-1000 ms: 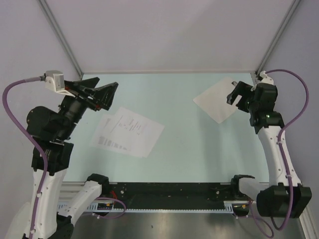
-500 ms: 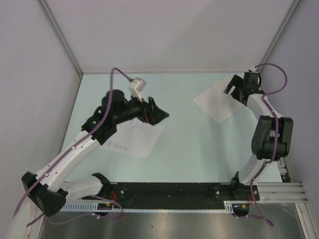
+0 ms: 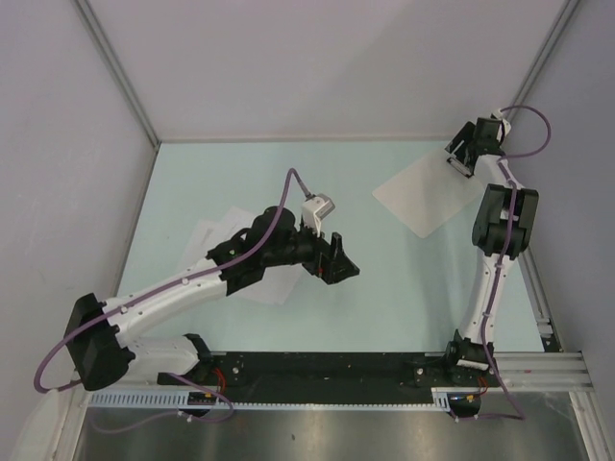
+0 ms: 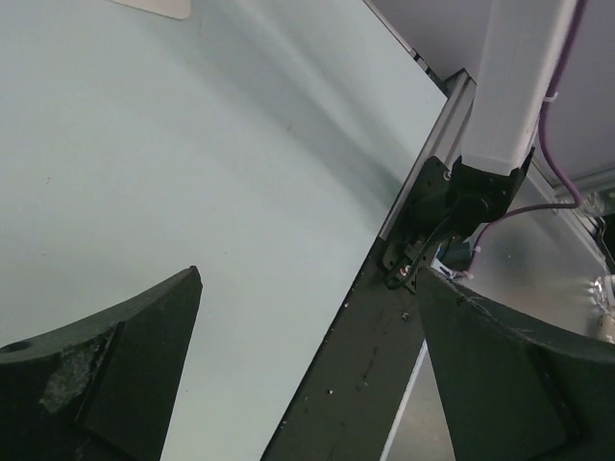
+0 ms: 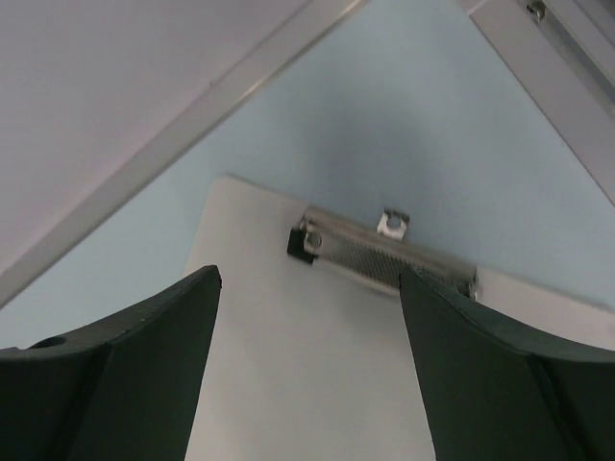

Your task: Put the files into the folder

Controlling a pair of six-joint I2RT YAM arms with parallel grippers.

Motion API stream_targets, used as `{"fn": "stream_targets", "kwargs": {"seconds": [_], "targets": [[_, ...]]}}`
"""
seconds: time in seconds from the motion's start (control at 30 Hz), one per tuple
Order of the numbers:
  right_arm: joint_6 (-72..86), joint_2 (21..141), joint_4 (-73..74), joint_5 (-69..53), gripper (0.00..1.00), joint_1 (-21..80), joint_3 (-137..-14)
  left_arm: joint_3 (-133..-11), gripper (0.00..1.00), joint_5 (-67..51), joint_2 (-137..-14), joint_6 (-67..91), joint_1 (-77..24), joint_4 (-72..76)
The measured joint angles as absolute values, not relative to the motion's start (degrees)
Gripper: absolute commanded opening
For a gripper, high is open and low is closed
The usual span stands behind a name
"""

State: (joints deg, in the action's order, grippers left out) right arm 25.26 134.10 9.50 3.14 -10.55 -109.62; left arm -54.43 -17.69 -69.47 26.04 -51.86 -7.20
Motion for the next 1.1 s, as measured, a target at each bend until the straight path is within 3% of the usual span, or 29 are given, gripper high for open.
{"fn": "stream_targets", "kwargs": {"seconds": [0.27,0.4,0.6,0.73,1.1], "targets": [[29.0,151.9,9.6,0.8,0.81,-12.7,-131.9,-54.3,0.98,-17.1,-71.6,25.9,-51.9,-4.8],[31.0,155.0,9.6,-1.7,0.80,-13.4,-135.7,-54.3,0.98,-17.1,-74.0,25.9,-52.0,-4.8],[32.0,154.7,10.2,-4.1,0.59,-13.3,-134.8,-54.3,0.98,-17.2,-74.4,26.1,-52.0,-4.9],[32.3,151.2,12.1,-6.0,0.57,-12.8,-129.4,-54.3,0.98,-17.1,-73.7,26.9,-52.0,-5.0],[24.5,121.6,19.4,-1.7,0.57,-3.2,-87.5,-52.8,0.99,-16.6,-66.5,27.0,-52.0,-5.0]]}}
